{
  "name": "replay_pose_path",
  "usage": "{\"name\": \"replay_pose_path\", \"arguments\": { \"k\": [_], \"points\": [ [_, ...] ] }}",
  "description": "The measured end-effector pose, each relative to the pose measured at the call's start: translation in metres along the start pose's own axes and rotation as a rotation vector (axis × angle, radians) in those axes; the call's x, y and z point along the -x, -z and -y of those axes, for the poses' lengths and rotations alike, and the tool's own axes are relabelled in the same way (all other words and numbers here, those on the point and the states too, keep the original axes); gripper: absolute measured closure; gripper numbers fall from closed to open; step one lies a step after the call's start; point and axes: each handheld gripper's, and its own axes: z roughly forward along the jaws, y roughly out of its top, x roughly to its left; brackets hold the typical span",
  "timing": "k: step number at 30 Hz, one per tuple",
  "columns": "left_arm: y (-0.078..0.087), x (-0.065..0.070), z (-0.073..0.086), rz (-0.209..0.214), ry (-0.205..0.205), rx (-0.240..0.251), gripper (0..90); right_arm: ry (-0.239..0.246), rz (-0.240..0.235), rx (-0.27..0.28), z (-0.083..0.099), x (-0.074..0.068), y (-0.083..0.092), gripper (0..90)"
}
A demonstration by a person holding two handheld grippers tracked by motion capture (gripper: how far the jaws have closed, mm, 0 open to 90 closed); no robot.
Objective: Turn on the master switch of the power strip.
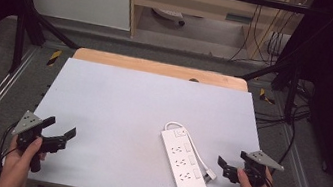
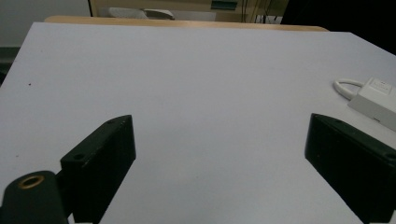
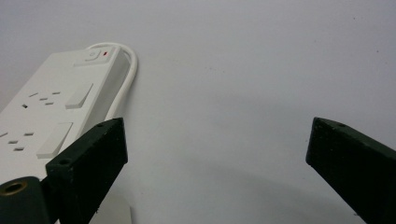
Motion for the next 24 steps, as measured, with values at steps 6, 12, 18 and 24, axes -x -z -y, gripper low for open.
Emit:
{"name": "replay_pose_path", "arguments": {
  "k": [6,12,18,24],
  "points": [
    [-0.001,0.001,0.0,0.012,-0.007,-0.004,8.7,0.007,0.001,0.015,-0.002,0.001,0.001,6.3],
    [-0.003,0.002,0.0,0.02,-0.013,-0.011,8.7,-0.019,0.003,0.06,-0.006,0.003,0.008,6.0],
    [-0.004,0.003,0.001,0.028,-0.018,-0.021,8.7,-0.024,-0.011,0.118,-0.011,0.001,0.014,5.8],
    [-0.004,0.003,0.001,0.029,-0.019,-0.02,8.7,-0.025,-0.03,0.155,-0.016,-0.003,0.019,5.6]
  ]
}}
